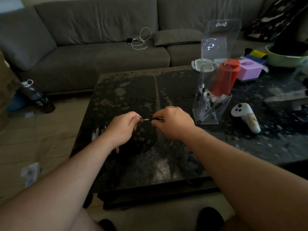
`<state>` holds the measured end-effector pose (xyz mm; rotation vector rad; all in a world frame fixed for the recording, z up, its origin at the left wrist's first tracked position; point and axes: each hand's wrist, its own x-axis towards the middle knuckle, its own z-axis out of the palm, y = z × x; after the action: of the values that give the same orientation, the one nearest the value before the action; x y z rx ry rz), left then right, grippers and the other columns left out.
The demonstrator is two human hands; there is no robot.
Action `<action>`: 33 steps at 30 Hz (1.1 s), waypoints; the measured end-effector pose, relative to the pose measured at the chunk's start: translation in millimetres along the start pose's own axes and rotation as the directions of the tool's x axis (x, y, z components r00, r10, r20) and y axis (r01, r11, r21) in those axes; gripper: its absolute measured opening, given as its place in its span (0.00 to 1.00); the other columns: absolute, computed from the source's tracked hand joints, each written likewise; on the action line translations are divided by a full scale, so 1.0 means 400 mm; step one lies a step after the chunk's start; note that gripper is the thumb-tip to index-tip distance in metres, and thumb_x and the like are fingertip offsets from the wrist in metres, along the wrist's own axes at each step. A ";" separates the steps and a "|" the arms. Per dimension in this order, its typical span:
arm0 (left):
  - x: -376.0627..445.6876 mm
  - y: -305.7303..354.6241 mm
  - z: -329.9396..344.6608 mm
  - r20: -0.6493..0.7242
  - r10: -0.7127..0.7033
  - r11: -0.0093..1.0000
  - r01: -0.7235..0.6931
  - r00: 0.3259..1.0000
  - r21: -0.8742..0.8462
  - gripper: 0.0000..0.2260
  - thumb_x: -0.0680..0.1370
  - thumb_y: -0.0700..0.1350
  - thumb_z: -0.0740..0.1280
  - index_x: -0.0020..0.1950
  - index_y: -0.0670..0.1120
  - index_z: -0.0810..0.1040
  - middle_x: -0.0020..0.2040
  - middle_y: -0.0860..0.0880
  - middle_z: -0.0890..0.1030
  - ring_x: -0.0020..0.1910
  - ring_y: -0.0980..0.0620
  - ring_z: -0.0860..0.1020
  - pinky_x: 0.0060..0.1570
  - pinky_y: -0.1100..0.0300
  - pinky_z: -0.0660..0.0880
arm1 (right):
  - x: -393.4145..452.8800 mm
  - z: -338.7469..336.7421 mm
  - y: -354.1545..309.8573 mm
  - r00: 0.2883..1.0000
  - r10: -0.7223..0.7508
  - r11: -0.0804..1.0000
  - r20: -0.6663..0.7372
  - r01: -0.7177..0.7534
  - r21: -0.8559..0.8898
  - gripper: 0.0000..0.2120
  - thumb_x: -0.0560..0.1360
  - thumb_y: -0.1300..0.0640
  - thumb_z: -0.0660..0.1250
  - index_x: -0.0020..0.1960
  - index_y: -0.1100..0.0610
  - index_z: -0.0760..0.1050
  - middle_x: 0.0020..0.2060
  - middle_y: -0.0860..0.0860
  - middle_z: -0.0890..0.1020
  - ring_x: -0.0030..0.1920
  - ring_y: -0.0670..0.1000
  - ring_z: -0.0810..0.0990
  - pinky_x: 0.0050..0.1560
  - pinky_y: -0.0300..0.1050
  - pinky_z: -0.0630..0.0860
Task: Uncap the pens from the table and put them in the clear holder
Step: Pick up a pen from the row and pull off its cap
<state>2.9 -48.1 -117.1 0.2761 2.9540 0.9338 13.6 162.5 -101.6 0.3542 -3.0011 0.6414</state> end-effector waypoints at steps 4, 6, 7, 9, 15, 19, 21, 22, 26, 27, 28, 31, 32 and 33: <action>-0.002 0.009 0.004 0.013 0.022 1.000 -0.022 1.000 0.001 0.13 0.88 0.52 0.57 0.52 0.57 0.81 0.41 0.54 0.81 0.42 0.55 0.79 0.41 0.56 0.72 | 0.002 0.002 0.010 1.000 -0.007 1.000 0.016 0.007 0.015 0.12 0.79 0.38 0.67 0.59 0.38 0.82 0.48 0.43 0.76 0.54 0.51 0.78 0.53 0.54 0.80; -0.005 0.013 0.005 0.031 0.026 1.000 -0.026 0.999 0.001 0.13 0.88 0.53 0.58 0.50 0.57 0.81 0.40 0.54 0.82 0.41 0.55 0.79 0.40 0.55 0.72 | 0.004 0.003 0.015 1.000 -0.016 0.999 0.022 0.015 0.029 0.11 0.79 0.39 0.67 0.59 0.39 0.82 0.48 0.44 0.79 0.53 0.50 0.79 0.51 0.52 0.80; -0.008 0.015 0.006 0.037 0.030 1.000 -0.030 0.999 -0.002 0.14 0.88 0.54 0.58 0.49 0.57 0.80 0.39 0.54 0.82 0.40 0.55 0.79 0.40 0.55 0.72 | 0.003 0.002 0.014 0.999 -0.024 0.999 0.030 0.023 0.033 0.11 0.80 0.40 0.67 0.59 0.39 0.82 0.48 0.44 0.80 0.52 0.50 0.79 0.50 0.51 0.80; -0.013 0.015 0.008 0.033 0.043 0.999 -0.042 0.999 -0.009 0.15 0.87 0.55 0.59 0.46 0.56 0.80 0.38 0.54 0.81 0.39 0.55 0.79 0.39 0.54 0.72 | 0.000 0.002 0.009 0.998 -0.053 0.999 0.041 0.053 0.012 0.12 0.80 0.41 0.67 0.60 0.41 0.83 0.49 0.45 0.83 0.52 0.49 0.79 0.50 0.49 0.79; -0.013 0.016 0.017 0.021 0.038 0.999 -0.037 0.999 -0.038 0.13 0.86 0.50 0.64 0.68 0.61 0.81 0.47 0.61 0.85 0.52 0.61 0.81 0.51 0.61 0.72 | -0.007 0.004 0.003 0.998 -0.004 1.000 -0.060 0.004 -0.005 0.11 0.77 0.39 0.71 0.53 0.45 0.82 0.45 0.47 0.84 0.49 0.52 0.82 0.48 0.52 0.81; -0.017 0.032 0.017 0.052 0.032 0.999 -0.033 0.998 0.013 0.14 0.86 0.47 0.64 0.69 0.59 0.81 0.46 0.61 0.84 0.49 0.63 0.79 0.49 0.66 0.70 | -0.012 0.000 0.006 0.997 -0.018 0.999 -0.071 0.015 -0.043 0.11 0.77 0.40 0.72 0.48 0.47 0.79 0.44 0.47 0.83 0.49 0.53 0.81 0.45 0.49 0.78; -0.020 0.040 0.015 0.035 0.038 0.999 -0.039 0.999 0.024 0.13 0.86 0.47 0.64 0.68 0.59 0.81 0.45 0.60 0.83 0.48 0.61 0.80 0.48 0.63 0.71 | -0.014 -0.003 0.003 0.997 -0.031 0.999 -0.070 0.028 -0.043 0.11 0.77 0.41 0.72 0.46 0.47 0.78 0.42 0.47 0.81 0.48 0.53 0.81 0.43 0.48 0.76; -0.021 0.046 0.013 0.010 0.043 0.998 -0.043 0.999 0.036 0.13 0.86 0.47 0.63 0.67 0.59 0.82 0.45 0.59 0.83 0.46 0.61 0.79 0.46 0.63 0.71 | -0.014 -0.006 0.000 0.996 -0.036 0.999 -0.080 0.033 -0.040 0.11 0.77 0.41 0.72 0.46 0.48 0.78 0.41 0.47 0.81 0.47 0.53 0.81 0.44 0.49 0.76; -0.014 0.068 0.008 -0.083 0.107 0.992 -0.100 0.991 0.082 0.13 0.86 0.45 0.63 0.67 0.56 0.83 0.46 0.56 0.83 0.45 0.57 0.79 0.40 0.71 0.66 | -0.010 -0.017 0.004 0.988 -0.031 0.999 -0.149 0.033 0.009 0.13 0.75 0.42 0.75 0.46 0.52 0.82 0.39 0.49 0.83 0.45 0.51 0.80 0.45 0.47 0.76; -0.015 0.071 0.007 -0.077 0.117 0.990 -0.110 0.990 0.091 0.13 0.86 0.45 0.63 0.66 0.56 0.83 0.46 0.56 0.83 0.46 0.56 0.79 0.40 0.70 0.66 | -0.012 -0.018 0.005 0.989 -0.029 0.999 -0.147 0.032 0.018 0.12 0.75 0.42 0.75 0.46 0.51 0.82 0.39 0.48 0.82 0.45 0.51 0.80 0.44 0.47 0.75; -0.017 0.073 0.005 -0.061 0.124 0.988 -0.118 0.990 0.096 0.13 0.86 0.45 0.64 0.66 0.57 0.83 0.46 0.55 0.83 0.47 0.55 0.79 0.40 0.67 0.67 | -0.014 -0.018 0.007 0.990 -0.029 0.999 -0.139 0.032 0.021 0.12 0.75 0.42 0.75 0.45 0.51 0.82 0.39 0.48 0.82 0.46 0.51 0.81 0.45 0.47 0.76; -0.024 0.074 0.006 -0.011 0.110 0.991 -0.108 0.994 0.083 0.13 0.86 0.45 0.64 0.66 0.57 0.83 0.45 0.56 0.83 0.44 0.58 0.79 0.41 0.65 0.69 | -0.020 -0.017 0.011 0.993 -0.031 0.999 -0.113 0.032 0.012 0.11 0.75 0.43 0.75 0.46 0.50 0.81 0.41 0.48 0.83 0.47 0.53 0.81 0.47 0.50 0.78; -0.026 0.076 0.007 -0.002 0.100 0.992 -0.100 0.995 0.075 0.13 0.86 0.46 0.64 0.66 0.57 0.83 0.44 0.57 0.83 0.44 0.59 0.78 0.42 0.65 0.71 | -0.024 -0.019 0.010 0.995 -0.029 1.000 -0.097 0.030 0.010 0.10 0.76 0.43 0.74 0.48 0.49 0.81 0.41 0.48 0.83 0.48 0.53 0.81 0.48 0.51 0.79; -0.028 0.078 0.009 0.004 0.093 0.994 -0.093 0.996 0.065 0.13 0.86 0.46 0.64 0.67 0.58 0.83 0.44 0.58 0.83 0.45 0.59 0.79 0.45 0.63 0.72 | -0.026 -0.021 0.009 0.996 -0.028 1.000 -0.081 0.029 0.004 0.09 0.77 0.42 0.73 0.49 0.47 0.81 0.42 0.47 0.83 0.50 0.53 0.81 0.49 0.52 0.79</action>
<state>19.1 -22.8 -102.5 0.4199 2.9978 0.8472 22.9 171.5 -96.6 0.3615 -2.9132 0.6452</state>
